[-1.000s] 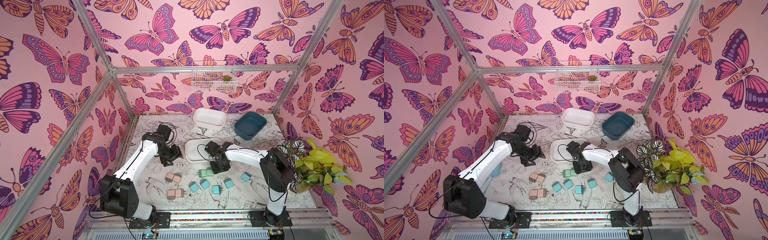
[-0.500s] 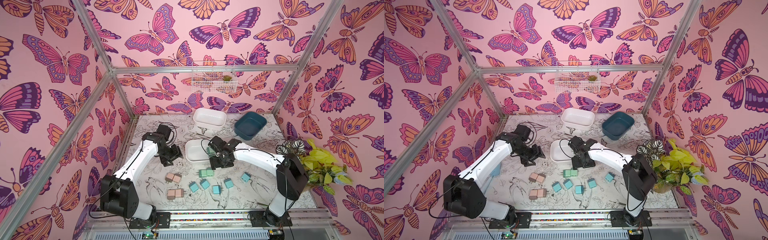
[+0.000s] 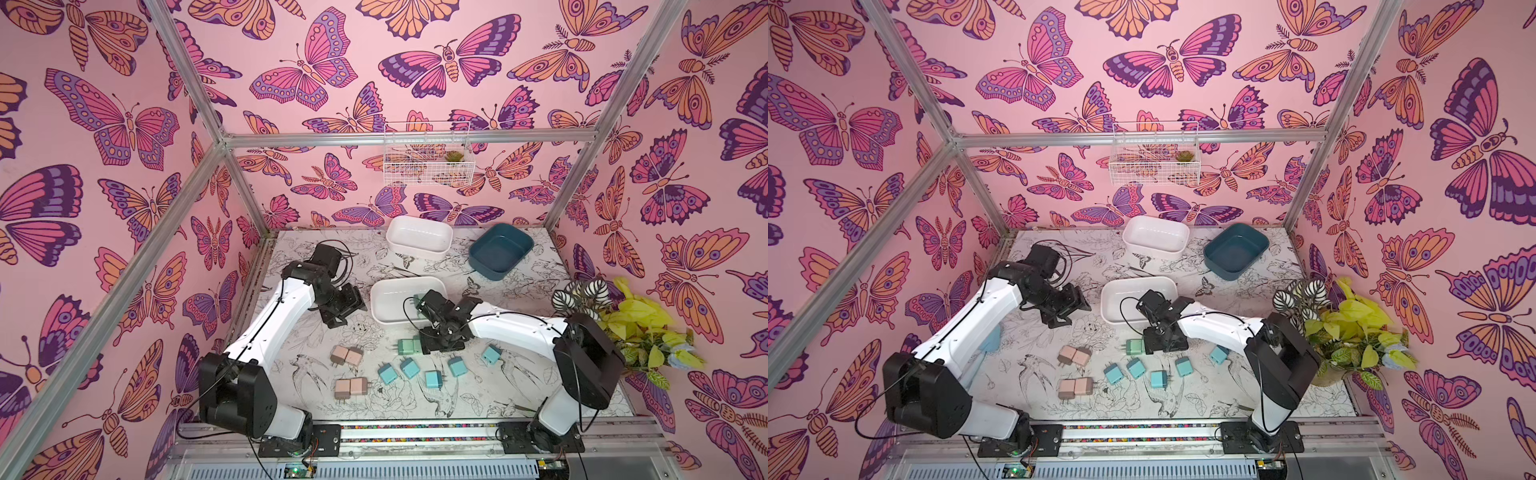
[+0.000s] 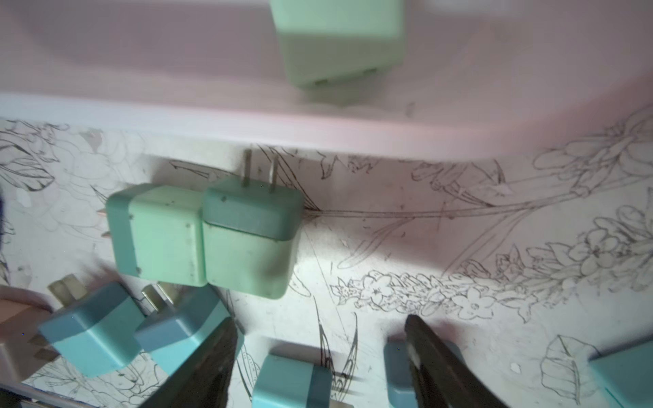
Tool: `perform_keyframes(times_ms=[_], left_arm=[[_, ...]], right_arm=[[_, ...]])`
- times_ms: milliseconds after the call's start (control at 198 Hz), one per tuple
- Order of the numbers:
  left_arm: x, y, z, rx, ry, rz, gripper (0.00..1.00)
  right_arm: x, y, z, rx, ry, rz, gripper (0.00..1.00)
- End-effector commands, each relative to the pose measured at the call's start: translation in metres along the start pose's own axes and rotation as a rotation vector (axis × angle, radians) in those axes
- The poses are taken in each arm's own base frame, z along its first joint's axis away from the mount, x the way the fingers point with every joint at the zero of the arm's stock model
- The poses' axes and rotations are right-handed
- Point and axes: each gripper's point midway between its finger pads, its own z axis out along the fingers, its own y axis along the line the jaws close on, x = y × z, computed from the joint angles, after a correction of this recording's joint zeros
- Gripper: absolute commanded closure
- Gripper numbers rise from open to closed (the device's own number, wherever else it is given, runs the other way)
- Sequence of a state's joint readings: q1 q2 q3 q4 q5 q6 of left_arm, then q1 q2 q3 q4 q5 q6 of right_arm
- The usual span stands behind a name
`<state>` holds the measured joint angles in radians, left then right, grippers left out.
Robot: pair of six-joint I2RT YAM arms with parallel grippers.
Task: Place the plugs by color into the storage box
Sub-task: Pick up the plug from the center of the board.
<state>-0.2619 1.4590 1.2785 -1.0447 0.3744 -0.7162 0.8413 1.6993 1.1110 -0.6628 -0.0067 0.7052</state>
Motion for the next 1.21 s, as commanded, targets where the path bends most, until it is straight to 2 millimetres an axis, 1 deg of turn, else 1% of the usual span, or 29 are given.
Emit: perform_keyframes(times_ms=[0, 151, 293, 378, 540, 736, 847, 903, 1054, 1200], left_arm=[[0.003, -0.001, -0.005, 0.003, -0.001, -0.003, 0.29], [0.004, 0.001, -0.008, 0.002, -0.013, -0.002, 0.29], [0.007, 0.003, -0.009, 0.001, -0.017, -0.004, 0.29], [0.006, 0.002, -0.010, 0.003, -0.019, -0.002, 0.29], [0.005, 0.001, -0.010, 0.004, -0.019, -0.004, 0.29], [0.005, 0.000, -0.008, 0.003, -0.011, -0.007, 0.29], [0.004, 0.000, -0.007, 0.003, -0.008, -0.008, 0.29], [0.004, 0.000, -0.006, 0.001, -0.005, -0.009, 0.29], [0.004, 0.000, -0.005, 0.002, -0.004, -0.005, 0.29], [0.004, -0.001, -0.004, 0.000, 0.001, -0.004, 0.29]], right_arm=[[-0.017, 0.010, 0.008, 0.001, -0.041, 0.018, 0.24], [-0.025, 0.011, 0.018, 0.022, -0.053, 0.035, 0.24], [-0.027, 0.011, 0.026, 0.040, -0.055, 0.035, 0.24], [-0.028, 0.007, 0.029, 0.062, -0.055, 0.033, 0.26], [-0.021, 0.001, 0.027, 0.077, -0.039, 0.033, 0.33], [-0.014, -0.009, 0.018, 0.100, -0.040, 0.007, 0.33], [-0.015, -0.013, 0.014, 0.113, -0.050, -0.007, 0.35], [-0.016, -0.014, 0.014, 0.117, -0.051, -0.013, 0.36], [-0.017, -0.016, 0.018, 0.102, -0.051, -0.035, 0.42], [-0.013, -0.017, 0.022, 0.100, -0.026, -0.067, 0.48]])
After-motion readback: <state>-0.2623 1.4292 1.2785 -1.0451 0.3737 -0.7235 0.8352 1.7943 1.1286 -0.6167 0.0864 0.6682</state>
